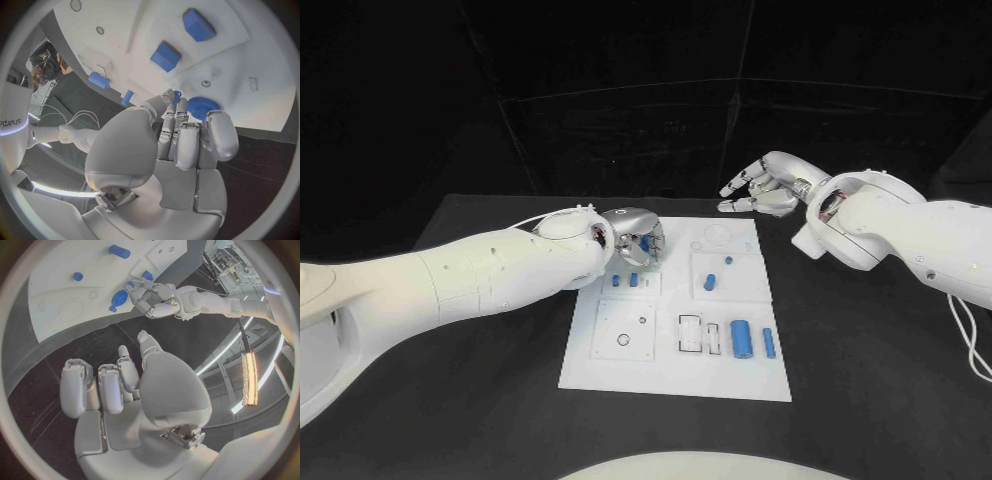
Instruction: Assemble the parts on the task board
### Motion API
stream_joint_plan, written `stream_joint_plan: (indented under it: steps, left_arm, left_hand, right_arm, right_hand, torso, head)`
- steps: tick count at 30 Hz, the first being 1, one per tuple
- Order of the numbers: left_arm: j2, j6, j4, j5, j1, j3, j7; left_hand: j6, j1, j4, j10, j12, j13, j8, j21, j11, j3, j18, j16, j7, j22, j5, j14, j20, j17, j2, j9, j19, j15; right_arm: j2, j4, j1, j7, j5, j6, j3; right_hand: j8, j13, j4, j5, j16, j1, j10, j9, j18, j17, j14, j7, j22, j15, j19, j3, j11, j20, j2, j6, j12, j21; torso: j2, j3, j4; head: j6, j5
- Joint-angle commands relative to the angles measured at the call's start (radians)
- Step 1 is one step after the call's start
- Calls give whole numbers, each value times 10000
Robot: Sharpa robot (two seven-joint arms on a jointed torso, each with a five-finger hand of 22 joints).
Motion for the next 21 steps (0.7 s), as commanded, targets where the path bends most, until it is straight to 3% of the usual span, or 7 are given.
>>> stream_joint_plan:
  steps: [1, 10, 15, 21]
  left_arm:
    - [-59, -393, 128, 244, 31, 108, 185]
    - [-519, -353, 681, 343, 46, 561, 137]
    - [-857, -180, 928, 409, 58, 662, 86]
    - [-1199, 105, 1112, 489, 66, 689, 12]
  left_hand:
    - [76, 17, -9, 230, -74, -8, -63, 34, -122, 41, -138, 35, 2, 18, 30, 136, -2, -18, 35, -18, 62, -72]
    - [85, -37, -17, 258, -156, -34, -127, 23, -113, 52, -137, 22, 10, 16, 30, 127, 0, -57, -3, -33, 50, -65]
    - [93, -70, -15, 270, -196, -47, -155, 28, -108, 50, -139, 15, 14, 26, 29, 122, 2, -76, -23, -39, 49, -61]
    - [93, -117, -10, 278, -261, -68, -204, 34, -98, 46, -141, -5, 22, 39, 29, 109, 7, -124, -54, -51, 46, -53]
  right_arm:
    - [-4, 9, 20, 68, -1, -111, 8]
    - [-37, 19, 20, 70, -1, -118, 8]
    - [-62, 26, 20, 66, -1, -114, 8]
    - [-81, 36, 20, 56, -1, -114, 8]
  right_hand:
    - [62, 78, -27, 38, -45, -19, -24, -14, 203, 683, 566, -4, -7, -46, -38, -17, 4, -14, 107, -32, -25, -43]
    - [62, 78, -27, 38, -45, -19, -24, -14, 203, 683, 566, -4, -7, -46, -38, -17, 4, -14, 107, -32, -25, -43]
    - [62, 78, -27, 38, -45, -19, -24, -14, 203, 683, 566, -4, -7, -46, -38, -17, 4, -14, 107, -32, -25, -43]
    - [62, 78, -27, 38, -45, -19, -24, -14, 203, 683, 566, -4, -7, -46, -38, -17, 4, -14, 107, -32, -25, -43]
  torso:
    - [-5, -7, -4]
    - [-8, 2, 4]
    - [-6, -4, 3]
    - [5, 2, -14]
  head:
    - [6, 14]
    - [20, 41]
    - [22, 29]
    - [3, 46]
